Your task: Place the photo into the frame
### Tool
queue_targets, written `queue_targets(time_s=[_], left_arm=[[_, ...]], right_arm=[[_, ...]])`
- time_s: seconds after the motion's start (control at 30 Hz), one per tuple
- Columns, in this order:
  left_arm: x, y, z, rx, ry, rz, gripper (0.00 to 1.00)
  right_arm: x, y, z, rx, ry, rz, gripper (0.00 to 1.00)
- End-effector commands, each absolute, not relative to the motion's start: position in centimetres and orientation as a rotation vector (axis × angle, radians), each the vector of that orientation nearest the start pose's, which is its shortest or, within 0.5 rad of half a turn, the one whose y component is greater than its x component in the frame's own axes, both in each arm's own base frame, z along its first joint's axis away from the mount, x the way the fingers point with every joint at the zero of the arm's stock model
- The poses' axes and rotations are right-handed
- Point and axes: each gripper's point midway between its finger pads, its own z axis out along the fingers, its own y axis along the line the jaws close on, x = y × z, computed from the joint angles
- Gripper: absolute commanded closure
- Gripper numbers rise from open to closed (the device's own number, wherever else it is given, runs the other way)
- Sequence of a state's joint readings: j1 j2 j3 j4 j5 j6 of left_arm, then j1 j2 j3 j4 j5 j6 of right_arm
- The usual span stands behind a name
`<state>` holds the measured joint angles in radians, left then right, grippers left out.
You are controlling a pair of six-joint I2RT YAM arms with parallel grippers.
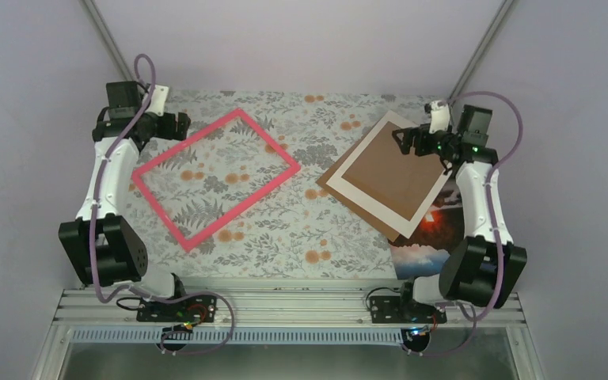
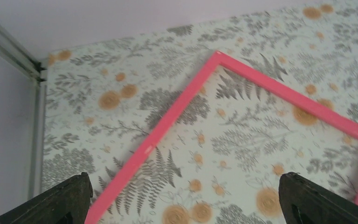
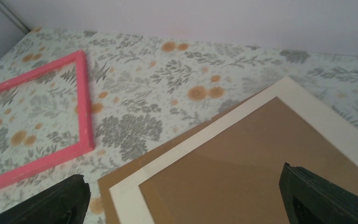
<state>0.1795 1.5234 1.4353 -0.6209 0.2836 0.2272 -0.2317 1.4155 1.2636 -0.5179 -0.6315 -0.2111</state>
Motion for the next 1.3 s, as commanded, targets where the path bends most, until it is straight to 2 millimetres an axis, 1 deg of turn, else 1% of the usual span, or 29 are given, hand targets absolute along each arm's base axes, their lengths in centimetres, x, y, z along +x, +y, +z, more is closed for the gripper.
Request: queue_targets(time_s=[0.0, 0.07, 0.2, 0.3, 0.4, 0.47, 0.63, 0.77, 0.87, 0.97, 1.07, 1.13, 1.27], left_arm=[[41.6, 0.9, 25.9, 0.308, 2.253, -0.099, 0.0], [40.5, -0.5, 25.4, 0.378, 2.263, -0.121, 0.0], [38.5, -3.2, 24.5, 0.523, 2.275, -0.154, 0.0], [37.3, -4.9, 23.6, 0.632, 2.282, -0.173, 0.0], [36.0, -6.6, 22.3, 0.743, 2.296, -0.174, 0.0], [35.3, -7.5, 21.1, 0.806, 2.309, -0.158, 0.0], [33.2, -10.0, 17.1, 0.966, 2.357, -0.152, 0.0], [32.1, -11.9, 13.9, 1.063, 2.397, -0.153, 0.0], [31.6, -13.5, 12.0, 1.125, 2.411, -0.189, 0.0], [31.4, -15.1, 10.0, 1.185, 2.424, -0.219, 0.0], [31.7, -16.3, 8.5, 1.205, 2.435, -0.231, 0.0], [32.1, -16.8, 7.4, 1.208, 2.451, -0.231, 0.02], [33.3, -17.5, 5.7, 1.177, 2.493, -0.241, 0.12]], right_arm=[[38.9, 2.5, 26.9, -0.357, 2.068, 0.41, 0.0], [37.8, 3.4, 26.9, -0.389, 2.055, 0.407, 0.0], [36.3, 4.3, 27.1, -0.428, 2.031, 0.383, 0.0], [35.4, 4.8, 27.2, -0.455, 2.02, 0.367, 0.0], [35.0, 4.9, 27.3, -0.48, 2.012, 0.344, 0.0], [34.9, 5.0, 27.4, -0.498, 1.998, 0.325, 0.0], [34.7, 4.9, 27.9, -0.495, 1.937, 0.292, 0.0], [34.1, 5.8, 27.5, -0.57, 1.886, 0.293, 0.0], [34.1, 6.2, 26.5, -0.602, 1.905, 0.308, 0.0], [34.6, 5.9, 25.7, -0.576, 1.937, 0.308, 0.0], [34.8, 5.9, 25.2, -0.578, 1.945, 0.306, 0.0], [34.9, 5.8, 24.8, -0.579, 1.947, 0.299, 0.0], [34.8, 6.3, 24.5, -0.631, 1.941, 0.312, 0.0]])
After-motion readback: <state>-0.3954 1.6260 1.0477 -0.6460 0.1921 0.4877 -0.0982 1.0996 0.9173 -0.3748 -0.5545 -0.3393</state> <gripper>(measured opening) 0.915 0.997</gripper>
